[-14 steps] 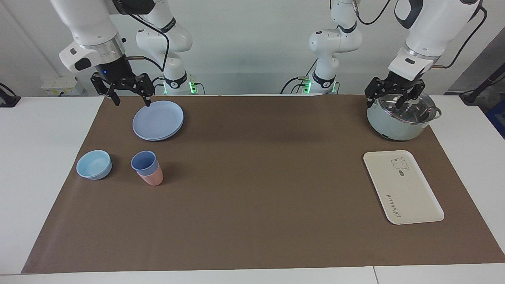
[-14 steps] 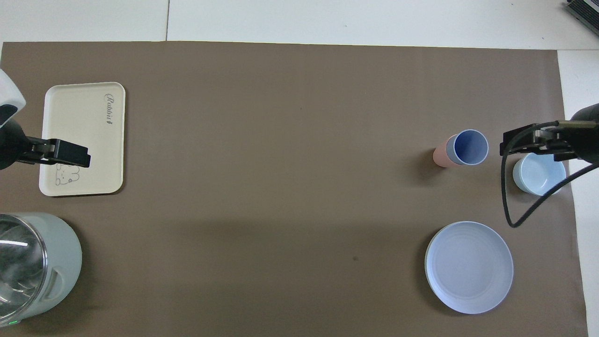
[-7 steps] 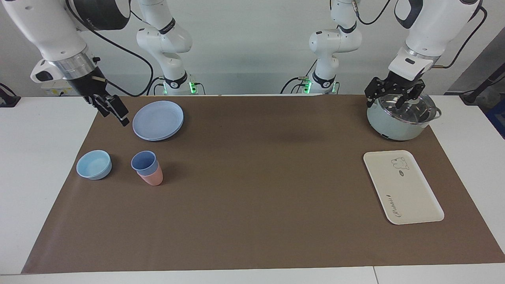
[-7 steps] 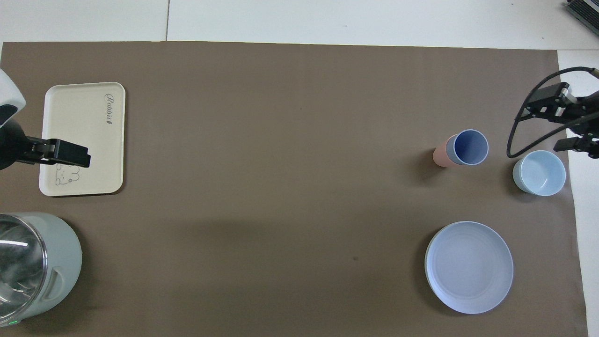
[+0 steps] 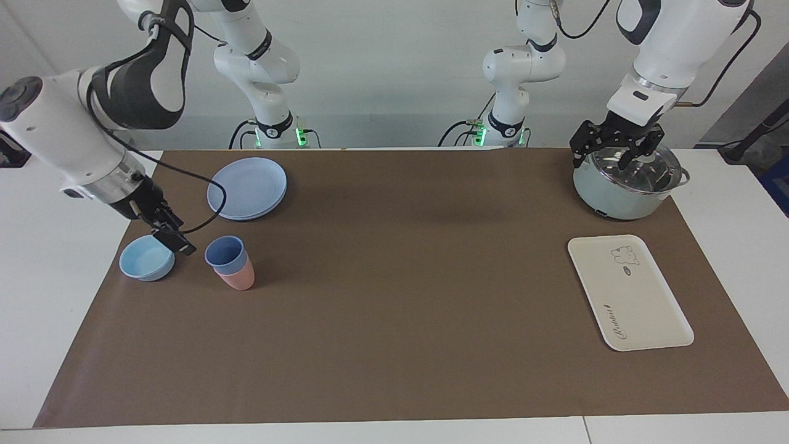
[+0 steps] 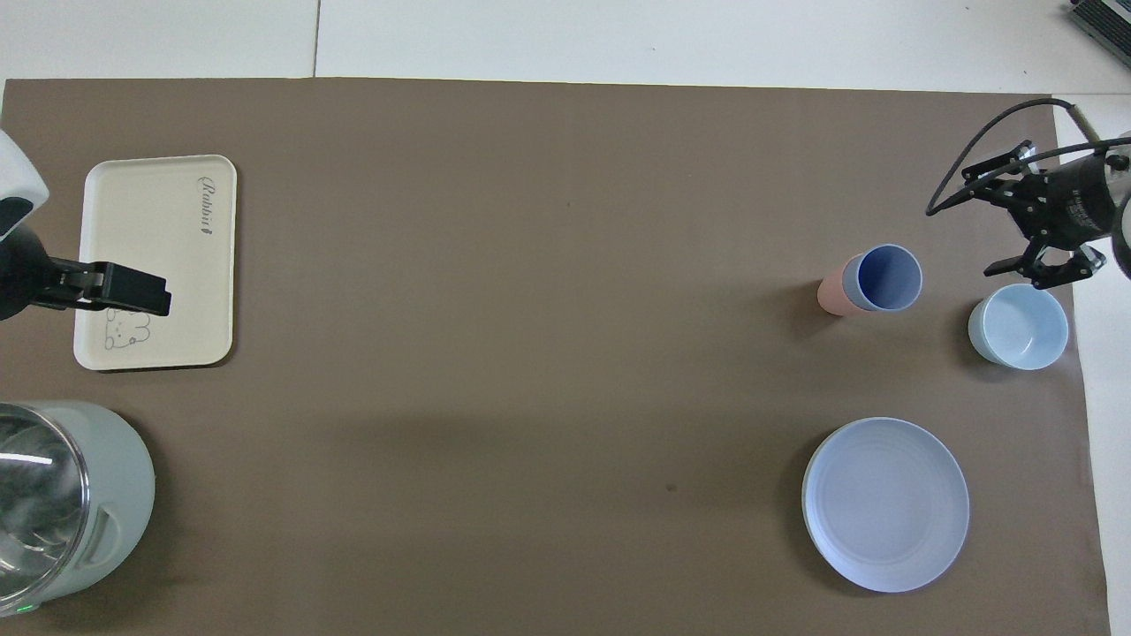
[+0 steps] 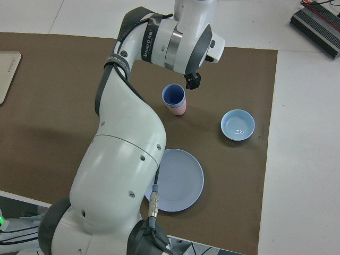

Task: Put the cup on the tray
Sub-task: 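Grasp the pink cup holding the blue cup with the right gripper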

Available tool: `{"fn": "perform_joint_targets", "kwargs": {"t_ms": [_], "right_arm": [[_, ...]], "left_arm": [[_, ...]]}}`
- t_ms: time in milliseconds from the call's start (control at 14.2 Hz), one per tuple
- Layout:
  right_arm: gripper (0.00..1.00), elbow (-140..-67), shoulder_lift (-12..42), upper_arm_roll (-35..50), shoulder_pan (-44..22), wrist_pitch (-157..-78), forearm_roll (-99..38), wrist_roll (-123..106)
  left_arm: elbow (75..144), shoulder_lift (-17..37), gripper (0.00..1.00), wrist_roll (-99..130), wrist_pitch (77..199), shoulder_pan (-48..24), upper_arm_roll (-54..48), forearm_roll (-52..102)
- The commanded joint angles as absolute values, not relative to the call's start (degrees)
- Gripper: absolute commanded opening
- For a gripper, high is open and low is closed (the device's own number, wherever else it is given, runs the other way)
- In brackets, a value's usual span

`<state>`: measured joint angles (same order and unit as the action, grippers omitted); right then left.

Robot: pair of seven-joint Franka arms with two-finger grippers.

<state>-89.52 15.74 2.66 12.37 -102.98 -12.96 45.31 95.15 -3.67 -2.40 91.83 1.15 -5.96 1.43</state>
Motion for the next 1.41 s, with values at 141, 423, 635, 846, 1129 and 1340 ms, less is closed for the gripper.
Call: {"fn": "perform_joint_targets", "kwargs": {"t_ms": [141,423,635,846,1129,1340], "right_arm": [[0.93,-87.63,22.05,3.34,15.11,-105.03,-18.0,56.93],[0.94,-82.37,29.86,3.52,19.42,-101.71,-23.29,57.83],[0.94,-82.09,32.25,3.52,19.78,-101.08,-27.85,57.74],[0.94,-83.49,33.57,3.69,20.39,-100.81,-30.06,53.82],[0.94,-87.88,33.58,3.69,20.21,-102.13,-35.16,49.22],[0.94,-92.53,32.26,3.69,20.04,-103.79,-37.34,47.46]], "left_arm": [[96.94,-5.27,1.0,-2.72,92.46,1.76,-5.98,2.29],[96.94,-5.27,1.0,-2.72,92.46,1.76,-5.98,2.29],[96.94,-5.27,1.0,-2.72,92.46,1.76,-5.98,2.29],[96.94,-5.27,1.0,-2.72,92.29,1.58,-6.06,2.29],[97.12,-5.45,1.0,-2.38,91.06,1.58,-5.98,2.29],[96.07,-4.92,1.0,-2.72,91.76,2.11,-5.8,2.37]]}}
